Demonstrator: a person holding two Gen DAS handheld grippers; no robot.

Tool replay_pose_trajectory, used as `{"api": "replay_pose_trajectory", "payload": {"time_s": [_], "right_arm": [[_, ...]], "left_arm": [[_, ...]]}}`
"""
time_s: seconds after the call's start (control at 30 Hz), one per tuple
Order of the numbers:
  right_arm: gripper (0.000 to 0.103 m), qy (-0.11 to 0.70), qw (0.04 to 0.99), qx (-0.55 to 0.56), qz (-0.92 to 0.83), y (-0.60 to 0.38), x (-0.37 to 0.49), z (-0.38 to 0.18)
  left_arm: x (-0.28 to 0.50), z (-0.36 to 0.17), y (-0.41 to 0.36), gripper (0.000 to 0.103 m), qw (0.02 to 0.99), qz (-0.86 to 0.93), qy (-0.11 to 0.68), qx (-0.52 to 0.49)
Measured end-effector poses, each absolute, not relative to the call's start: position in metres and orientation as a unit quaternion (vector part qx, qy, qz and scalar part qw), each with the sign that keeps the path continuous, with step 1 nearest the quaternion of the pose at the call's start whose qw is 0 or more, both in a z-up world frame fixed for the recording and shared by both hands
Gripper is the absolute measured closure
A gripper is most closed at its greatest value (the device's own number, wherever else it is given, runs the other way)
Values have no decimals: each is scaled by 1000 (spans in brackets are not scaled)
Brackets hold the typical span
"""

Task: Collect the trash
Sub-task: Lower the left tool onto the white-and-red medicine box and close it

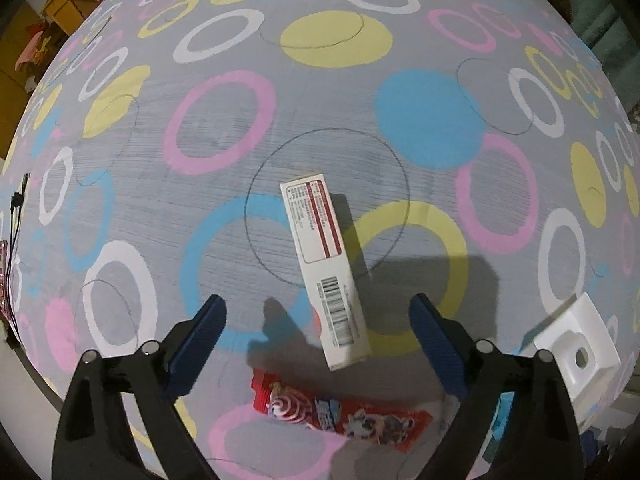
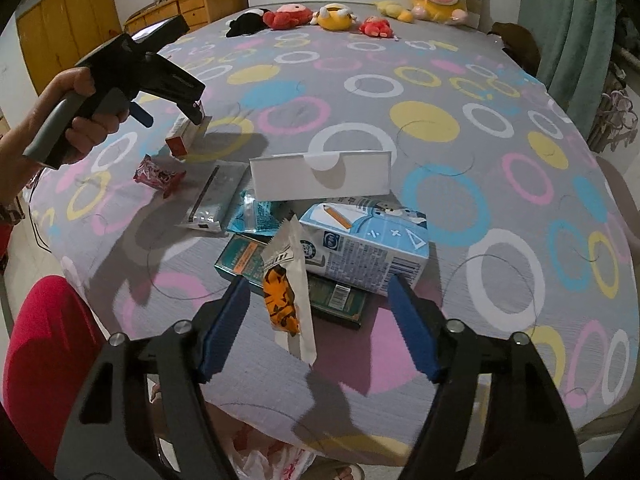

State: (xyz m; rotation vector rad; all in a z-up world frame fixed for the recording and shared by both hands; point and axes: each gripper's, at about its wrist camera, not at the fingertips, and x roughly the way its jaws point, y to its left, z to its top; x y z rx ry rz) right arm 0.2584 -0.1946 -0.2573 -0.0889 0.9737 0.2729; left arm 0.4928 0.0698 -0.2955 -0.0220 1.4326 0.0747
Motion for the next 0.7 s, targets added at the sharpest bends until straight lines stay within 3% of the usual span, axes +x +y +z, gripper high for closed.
{"api": "replay_pose_trajectory", "payload": {"time_s": [0.17,0.33,0.43,0.5,0.6,0.7], "right_arm": [[52,471,871,-44,133,-193,263,-263],[85,475,868,-45,137,-192,263,-267],[92,474,868,-43,138,-192,263,-267],[97,474,869,-42,138,-192,263,-266],[98,473,869,-44,137,-193,262,-264],[98,473,869,-48,137,-191,260,-261]], "left_arm": [[501,-309,73,25,739,35,672,-26],[511,-316,82,39,730,40,681,-44],[514,-321,83,56,721,43,690,-49],[516,-322,87,61,724,51,686,-48],[517,-319,82,78,728,45,683,-35],[518,-317,78,79,729,42,683,-31]]}}
